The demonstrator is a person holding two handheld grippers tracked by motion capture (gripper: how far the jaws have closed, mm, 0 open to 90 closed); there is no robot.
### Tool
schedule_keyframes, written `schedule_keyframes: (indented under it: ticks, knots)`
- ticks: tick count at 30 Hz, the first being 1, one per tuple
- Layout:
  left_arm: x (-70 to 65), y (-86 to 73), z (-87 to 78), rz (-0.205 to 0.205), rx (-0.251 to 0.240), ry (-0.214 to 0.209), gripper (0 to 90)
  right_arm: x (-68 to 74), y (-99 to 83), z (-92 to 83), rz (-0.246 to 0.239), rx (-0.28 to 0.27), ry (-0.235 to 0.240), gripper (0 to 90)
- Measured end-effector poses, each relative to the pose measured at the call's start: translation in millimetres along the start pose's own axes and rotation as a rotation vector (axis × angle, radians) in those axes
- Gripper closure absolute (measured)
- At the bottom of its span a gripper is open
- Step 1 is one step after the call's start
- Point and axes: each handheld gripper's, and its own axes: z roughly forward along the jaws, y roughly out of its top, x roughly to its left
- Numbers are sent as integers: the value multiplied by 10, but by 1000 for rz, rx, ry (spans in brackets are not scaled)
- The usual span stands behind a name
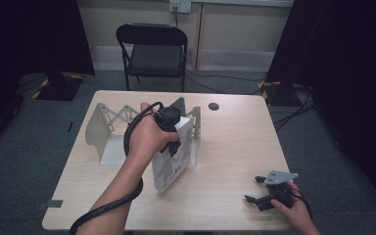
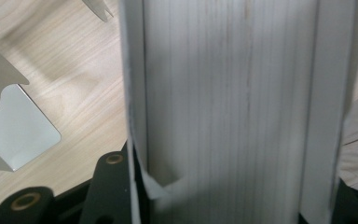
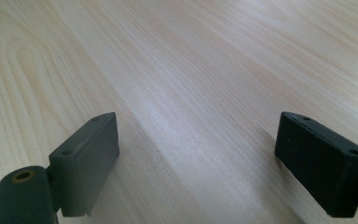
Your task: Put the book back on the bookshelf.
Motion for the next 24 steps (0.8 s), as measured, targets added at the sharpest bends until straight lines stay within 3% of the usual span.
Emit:
schedule_keyframes:
  ticks: [24]
  knots:
    - [18, 198, -31, -56, -24, 15, 531, 0, 0, 0, 1, 0, 0, 130]
